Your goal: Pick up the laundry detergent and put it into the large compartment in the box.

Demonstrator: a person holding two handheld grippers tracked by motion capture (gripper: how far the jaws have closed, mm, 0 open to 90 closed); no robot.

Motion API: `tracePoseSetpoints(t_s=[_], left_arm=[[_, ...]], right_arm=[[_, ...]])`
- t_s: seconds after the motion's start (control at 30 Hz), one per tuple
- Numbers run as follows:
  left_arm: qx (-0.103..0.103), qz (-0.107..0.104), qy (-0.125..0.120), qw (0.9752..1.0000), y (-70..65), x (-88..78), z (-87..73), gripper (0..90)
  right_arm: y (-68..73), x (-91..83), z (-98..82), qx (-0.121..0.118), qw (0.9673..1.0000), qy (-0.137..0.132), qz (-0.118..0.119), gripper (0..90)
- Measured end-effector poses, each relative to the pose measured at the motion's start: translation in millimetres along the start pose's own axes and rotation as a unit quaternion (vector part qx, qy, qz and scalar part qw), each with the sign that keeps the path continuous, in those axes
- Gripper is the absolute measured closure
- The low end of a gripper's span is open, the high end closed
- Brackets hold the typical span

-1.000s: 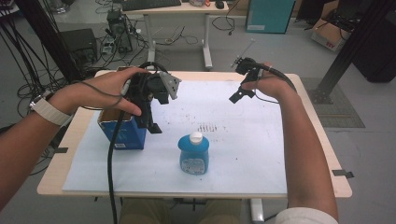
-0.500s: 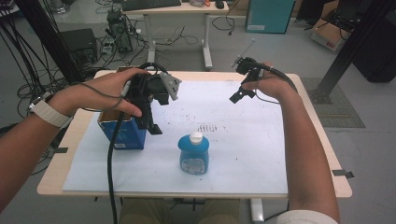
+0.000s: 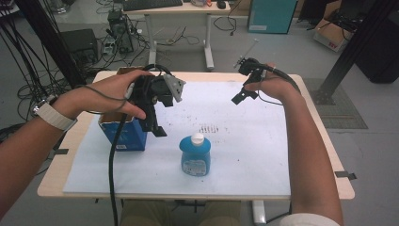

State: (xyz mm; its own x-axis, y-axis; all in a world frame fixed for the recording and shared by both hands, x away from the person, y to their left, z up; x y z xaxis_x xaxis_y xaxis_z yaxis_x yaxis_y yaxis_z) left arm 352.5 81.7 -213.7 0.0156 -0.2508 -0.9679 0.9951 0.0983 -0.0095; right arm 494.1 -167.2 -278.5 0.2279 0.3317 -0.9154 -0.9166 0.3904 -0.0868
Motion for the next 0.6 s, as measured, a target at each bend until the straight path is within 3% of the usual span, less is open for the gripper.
tracePoseSetpoints(t_s=[0.6], left_arm=[[0.008,-0.008,0.001,0.9999,-4.9,15.4,19.9,6.8]], right_arm=[[1.3,-0.9,0.4,-0.002,1.0,-0.003,0.0,11.5]])
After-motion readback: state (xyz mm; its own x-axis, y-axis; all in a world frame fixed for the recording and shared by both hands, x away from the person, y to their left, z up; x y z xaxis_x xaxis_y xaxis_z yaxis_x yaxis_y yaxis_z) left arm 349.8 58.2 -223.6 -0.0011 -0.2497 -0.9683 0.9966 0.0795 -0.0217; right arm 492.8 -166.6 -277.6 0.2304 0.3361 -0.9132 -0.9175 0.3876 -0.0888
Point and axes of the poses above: each handheld gripper's, and its own axes: x roughly forward along the jaws, z roughly out of its top, y roughly to its left, the point moved 5 cm from there along x, roughly forward along the jaws, and after that the axes turned 11 degrees about -x, right-handed, at the moved point
